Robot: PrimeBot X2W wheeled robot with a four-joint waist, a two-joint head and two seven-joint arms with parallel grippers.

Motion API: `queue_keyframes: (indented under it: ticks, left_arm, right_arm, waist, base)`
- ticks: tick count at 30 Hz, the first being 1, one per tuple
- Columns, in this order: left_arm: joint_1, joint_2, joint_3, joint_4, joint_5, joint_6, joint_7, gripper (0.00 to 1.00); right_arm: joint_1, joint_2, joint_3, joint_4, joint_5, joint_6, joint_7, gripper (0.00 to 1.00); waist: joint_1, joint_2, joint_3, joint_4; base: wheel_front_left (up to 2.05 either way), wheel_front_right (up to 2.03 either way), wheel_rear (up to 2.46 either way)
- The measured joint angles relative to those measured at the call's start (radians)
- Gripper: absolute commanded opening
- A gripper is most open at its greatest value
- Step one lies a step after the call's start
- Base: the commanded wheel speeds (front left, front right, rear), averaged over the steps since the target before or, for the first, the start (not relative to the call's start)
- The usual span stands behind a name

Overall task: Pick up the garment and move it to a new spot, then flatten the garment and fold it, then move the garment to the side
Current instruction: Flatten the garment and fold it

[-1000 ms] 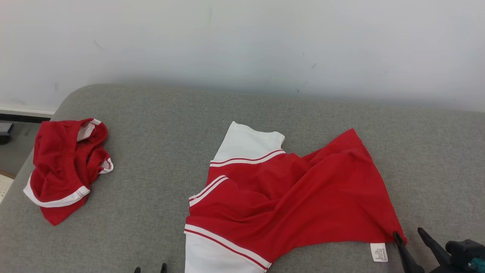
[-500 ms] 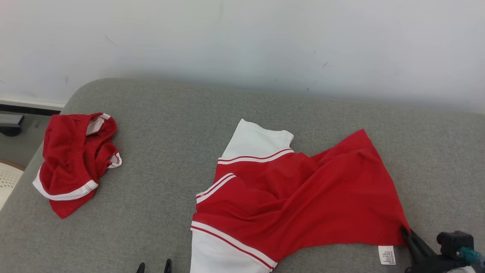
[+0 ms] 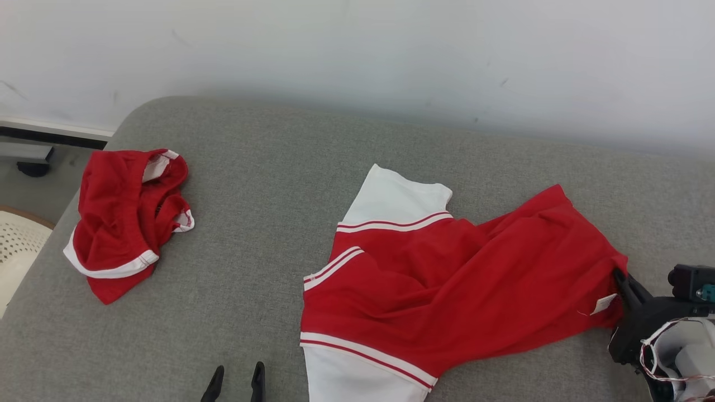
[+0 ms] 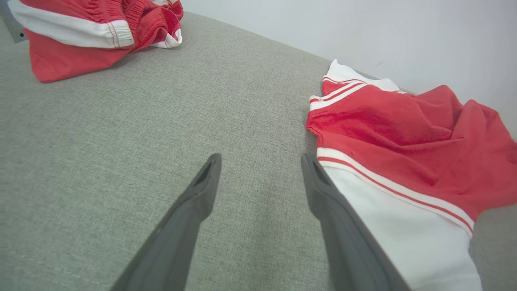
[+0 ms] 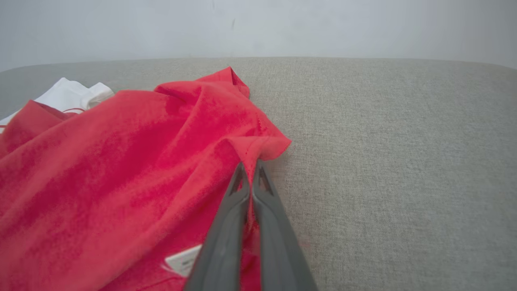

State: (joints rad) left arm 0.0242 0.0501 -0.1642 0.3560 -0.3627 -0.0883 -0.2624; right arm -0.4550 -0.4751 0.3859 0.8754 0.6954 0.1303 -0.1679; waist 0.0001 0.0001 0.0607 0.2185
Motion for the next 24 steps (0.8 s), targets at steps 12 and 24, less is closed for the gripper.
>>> queue_keyframes:
  ticks: [12,24]
  left_arm:
    - [0.025,0.000,-0.047,0.008,-0.006,0.002,0.000,1.00]
    - [0.065,-0.001,-0.183,0.046,-0.001,-0.016,0.000,1.00]
  right_arm:
    - [0.040,-0.017,0.032,0.050,-0.018,0.000,-0.093,1.00]
    - [0.209,-0.005,-0.090,-0.121,-0.125,0.000,-0.096,1.00]
  waist:
    - [0.0000,0.0000,-0.036,0.013]
    - [-0.0001,0.0000,-0.017,-0.022]
  base:
    - [0.00,0.00,0.00]
    - [0.00,0.00,0.00]
